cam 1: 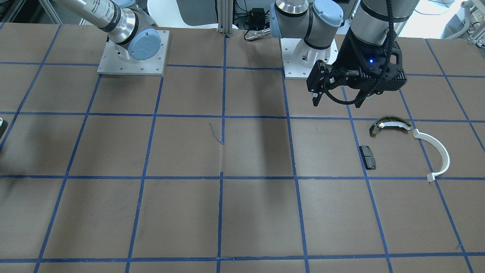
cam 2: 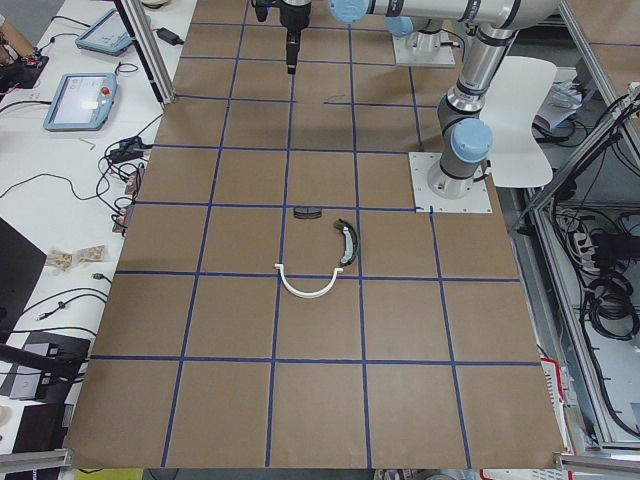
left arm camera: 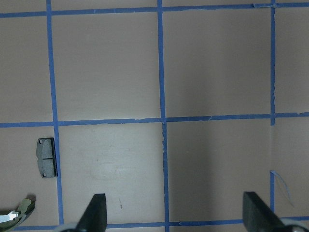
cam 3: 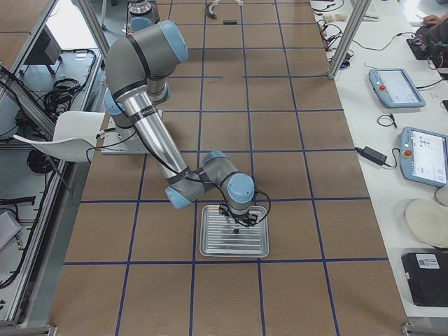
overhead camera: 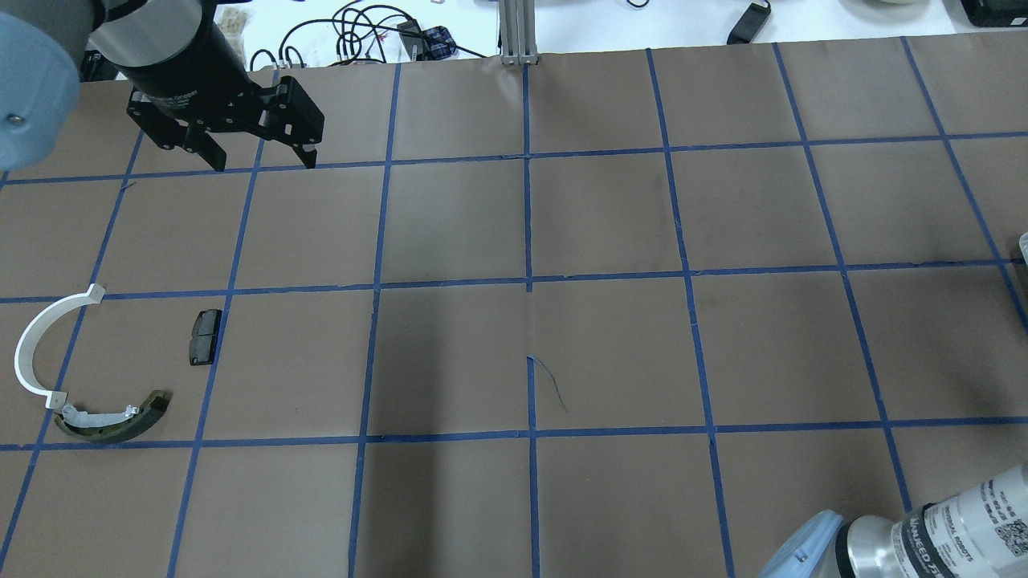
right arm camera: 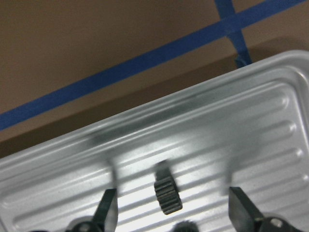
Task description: Place bearing gear from tray to pile
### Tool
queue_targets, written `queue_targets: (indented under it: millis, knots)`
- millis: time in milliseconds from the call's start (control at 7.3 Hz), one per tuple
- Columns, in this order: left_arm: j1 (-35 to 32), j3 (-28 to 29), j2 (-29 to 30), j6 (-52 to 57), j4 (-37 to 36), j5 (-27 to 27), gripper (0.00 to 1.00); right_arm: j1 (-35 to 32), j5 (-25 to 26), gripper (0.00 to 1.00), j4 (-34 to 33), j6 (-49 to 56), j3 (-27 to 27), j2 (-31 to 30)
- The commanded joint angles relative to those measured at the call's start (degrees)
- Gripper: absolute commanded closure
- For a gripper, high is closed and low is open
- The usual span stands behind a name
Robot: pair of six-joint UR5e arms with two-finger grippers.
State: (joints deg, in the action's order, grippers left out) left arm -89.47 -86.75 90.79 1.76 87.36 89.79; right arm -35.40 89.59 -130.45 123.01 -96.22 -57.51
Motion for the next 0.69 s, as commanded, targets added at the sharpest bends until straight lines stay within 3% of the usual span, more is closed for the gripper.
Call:
queue_targets:
  millis: [0, 137, 274, 548]
  knots:
    - [0.0, 0.0, 0.0, 0.0, 0.0, -0.1, 0.00, 0.0, 0.7, 0.47, -0.1, 0.3, -0.1, -0.1]
    - [0.0, 0.0, 0.0, 0.0, 0.0, -0.1, 0.00, 0.0, 0.8, 0.68, 0.0, 0.2, -0.1, -0.1]
    - [0.0, 0.0, 0.0, 0.0, 0.0, -0.1, 0.00, 0.0, 0.9, 0.98, 0.4, 0.1, -0.1, -0.3]
    - [0.0, 0.0, 0.0, 0.0, 0.0, -0.1, 0.00, -0.7, 3.5, 1.00, 0.8, 0.0, -0.1, -0.6]
